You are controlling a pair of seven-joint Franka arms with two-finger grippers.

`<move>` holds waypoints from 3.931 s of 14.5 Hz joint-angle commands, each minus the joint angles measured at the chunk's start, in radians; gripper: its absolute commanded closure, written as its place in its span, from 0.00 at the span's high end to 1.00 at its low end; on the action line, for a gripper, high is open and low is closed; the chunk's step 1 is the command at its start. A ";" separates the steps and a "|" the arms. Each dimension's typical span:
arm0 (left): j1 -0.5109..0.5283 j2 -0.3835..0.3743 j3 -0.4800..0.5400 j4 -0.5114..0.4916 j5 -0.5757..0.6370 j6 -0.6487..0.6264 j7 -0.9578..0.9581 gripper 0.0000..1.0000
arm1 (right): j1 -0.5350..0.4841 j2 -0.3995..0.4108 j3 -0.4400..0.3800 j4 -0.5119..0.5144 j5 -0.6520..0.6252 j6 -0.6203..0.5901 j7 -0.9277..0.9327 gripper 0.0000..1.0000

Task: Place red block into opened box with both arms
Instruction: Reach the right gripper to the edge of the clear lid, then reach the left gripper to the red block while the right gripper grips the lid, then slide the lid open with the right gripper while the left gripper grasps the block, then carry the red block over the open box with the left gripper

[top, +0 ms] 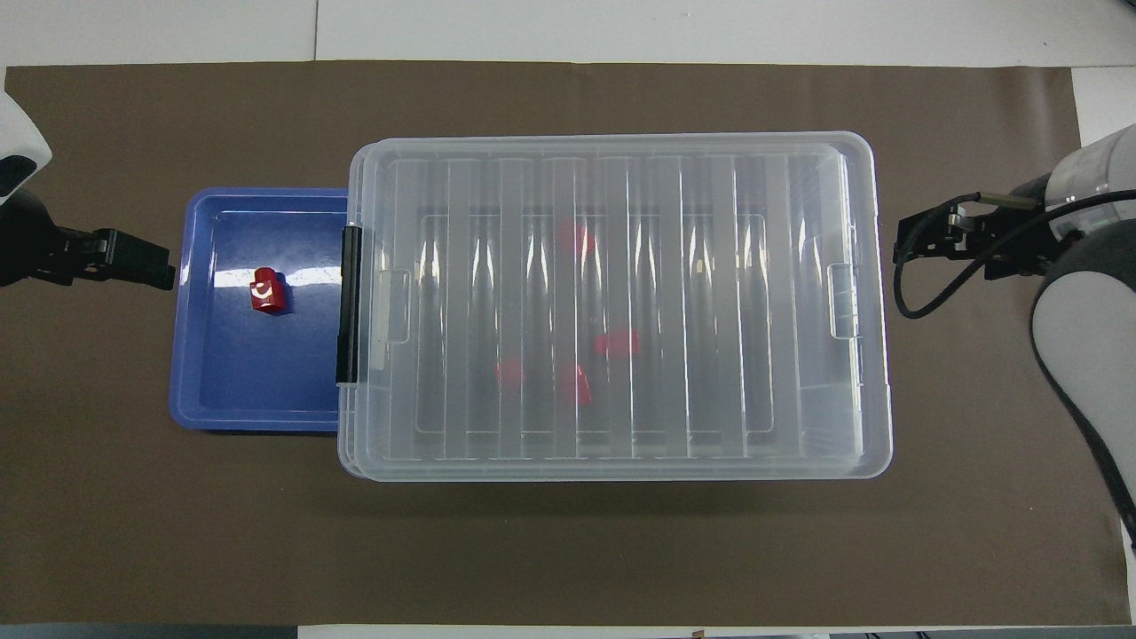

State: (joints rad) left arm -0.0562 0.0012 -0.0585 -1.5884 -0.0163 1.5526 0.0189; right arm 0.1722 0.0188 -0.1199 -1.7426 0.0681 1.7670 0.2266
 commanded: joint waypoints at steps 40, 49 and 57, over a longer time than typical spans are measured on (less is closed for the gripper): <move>0.018 0.138 -0.003 -0.680 -0.013 0.982 -0.143 0.00 | -0.295 -0.022 0.023 -0.284 -0.028 0.325 -0.573 1.00; 0.026 0.037 -0.003 -0.595 -0.013 0.852 -0.140 0.00 | -0.306 -0.016 -0.078 -0.273 -0.033 0.341 -0.736 1.00; -0.054 -0.046 -0.093 -0.334 -0.010 0.484 -0.265 0.00 | -0.303 -0.014 -0.135 -0.262 -0.054 0.358 -0.828 1.00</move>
State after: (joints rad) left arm -0.0696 -0.0677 -0.1283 -1.9630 -0.0186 2.0629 -0.1664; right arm -0.1246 0.0114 -0.2459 -1.9977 0.0379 2.1059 -0.5711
